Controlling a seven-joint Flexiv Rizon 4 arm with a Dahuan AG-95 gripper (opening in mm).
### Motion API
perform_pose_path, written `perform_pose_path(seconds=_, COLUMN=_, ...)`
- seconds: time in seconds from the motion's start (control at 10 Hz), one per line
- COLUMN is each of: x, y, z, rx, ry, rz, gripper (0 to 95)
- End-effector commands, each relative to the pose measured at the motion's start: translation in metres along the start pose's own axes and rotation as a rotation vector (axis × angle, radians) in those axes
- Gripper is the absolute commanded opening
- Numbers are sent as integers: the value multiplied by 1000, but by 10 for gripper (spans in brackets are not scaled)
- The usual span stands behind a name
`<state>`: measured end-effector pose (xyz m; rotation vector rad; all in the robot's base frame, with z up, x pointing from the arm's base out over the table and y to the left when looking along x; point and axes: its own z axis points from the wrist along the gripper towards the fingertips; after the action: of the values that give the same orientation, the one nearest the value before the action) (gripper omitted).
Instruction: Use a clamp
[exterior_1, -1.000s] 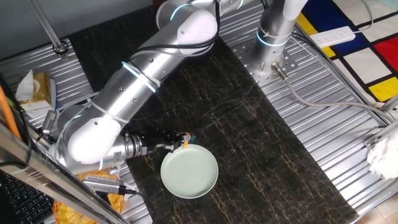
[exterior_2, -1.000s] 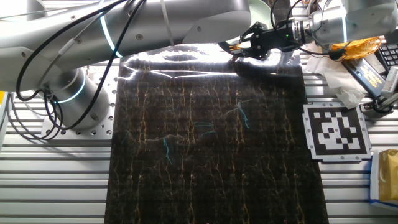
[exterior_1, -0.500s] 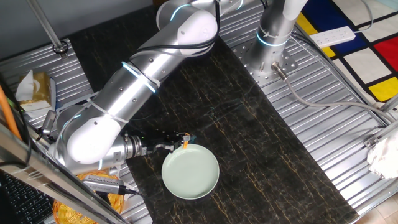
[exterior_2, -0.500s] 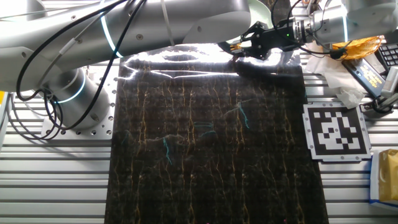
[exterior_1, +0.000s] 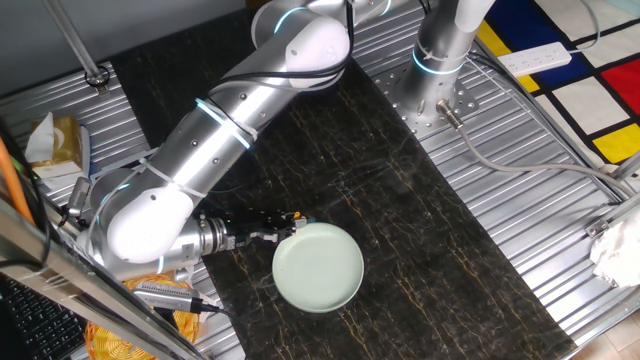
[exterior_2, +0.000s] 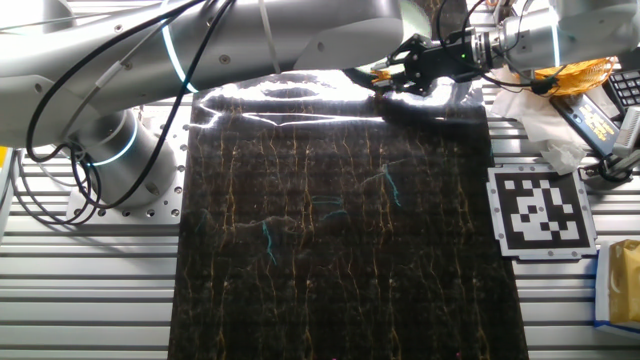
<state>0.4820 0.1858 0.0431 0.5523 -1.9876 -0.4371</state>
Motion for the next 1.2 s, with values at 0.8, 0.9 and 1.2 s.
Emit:
perform_pose_path(seconds=0.8, x=1, y=1, z=-62, rx=6, ry=5, rz=-11, gripper=950)
perform_pose_path(seconds=0.9, x=4, y=1, z=-63, rx=8, ry=4, rz=-17, gripper=950)
perform_pose_path(seconds=1.2, x=21, y=0, z=-67, rx=17, ry=-14, rz=-19, gripper=950)
